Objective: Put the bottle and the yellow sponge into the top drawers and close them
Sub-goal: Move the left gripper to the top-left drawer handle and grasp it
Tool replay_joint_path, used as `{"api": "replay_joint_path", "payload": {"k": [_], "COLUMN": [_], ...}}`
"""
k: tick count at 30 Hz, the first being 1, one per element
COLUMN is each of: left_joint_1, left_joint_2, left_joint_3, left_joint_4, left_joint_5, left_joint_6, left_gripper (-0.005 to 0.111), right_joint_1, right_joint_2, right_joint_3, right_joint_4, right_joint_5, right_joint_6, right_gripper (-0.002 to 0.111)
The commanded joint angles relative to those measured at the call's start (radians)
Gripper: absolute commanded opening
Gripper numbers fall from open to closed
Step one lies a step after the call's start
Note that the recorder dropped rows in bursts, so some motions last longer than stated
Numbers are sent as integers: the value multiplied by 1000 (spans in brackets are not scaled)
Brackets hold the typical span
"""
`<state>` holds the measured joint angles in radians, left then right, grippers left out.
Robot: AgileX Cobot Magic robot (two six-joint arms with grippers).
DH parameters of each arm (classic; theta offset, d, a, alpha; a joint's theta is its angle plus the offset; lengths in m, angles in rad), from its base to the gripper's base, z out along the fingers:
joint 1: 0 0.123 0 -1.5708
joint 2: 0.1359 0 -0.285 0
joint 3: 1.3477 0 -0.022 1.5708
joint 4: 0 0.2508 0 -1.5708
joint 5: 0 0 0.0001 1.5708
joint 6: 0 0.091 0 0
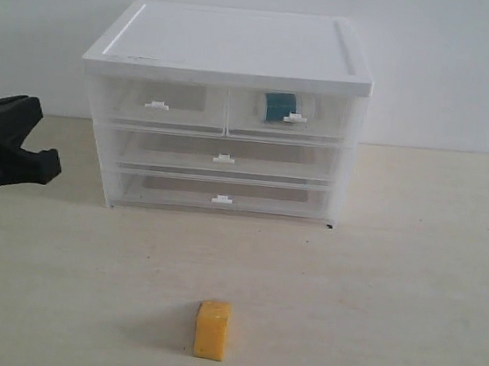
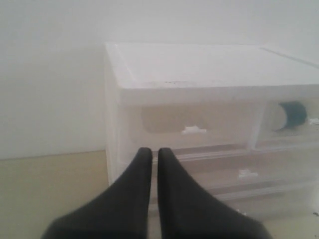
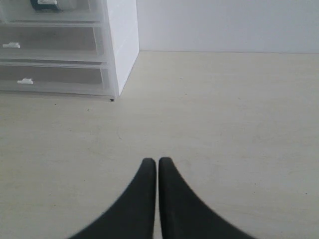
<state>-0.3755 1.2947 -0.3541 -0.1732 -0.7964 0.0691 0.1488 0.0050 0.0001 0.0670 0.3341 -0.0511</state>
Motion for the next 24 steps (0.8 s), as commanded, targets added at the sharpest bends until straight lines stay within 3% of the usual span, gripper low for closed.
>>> {"api": "replay_joint_path", "payload": {"k": [1,4,9,18,21,24], "left_joint_1": [-92,-141,-203,-206,-206,-206], "left_joint_2": [80,140,272,469,486,488], "left_joint_3": [-7,-21,-129,-268,-277,-283], "left_joint_4": [-114,-127,-159,-156,-156,-141], "left_joint_5": [-179,-252,-249,-249,-262,-268], "left_joint_6": [68,73,89,89,89,87], "left_gripper": [4,4,4,4,18,49], "right_joint_1": [0,0,0,0,0,0], "right_joint_2": [-5,-5,-5,-5,-5,-5], "right_joint_3": [0,0,0,0,0,0], "right_joint_4": [-6,-6,-6,-6,-6,-6], "right_joint_5": [-2,-2,-2,-2,-2,-2], "right_joint_6": [-8,-8,-8,-8,-8,-8], "right_gripper": [0,0,0,0,0,0]}}
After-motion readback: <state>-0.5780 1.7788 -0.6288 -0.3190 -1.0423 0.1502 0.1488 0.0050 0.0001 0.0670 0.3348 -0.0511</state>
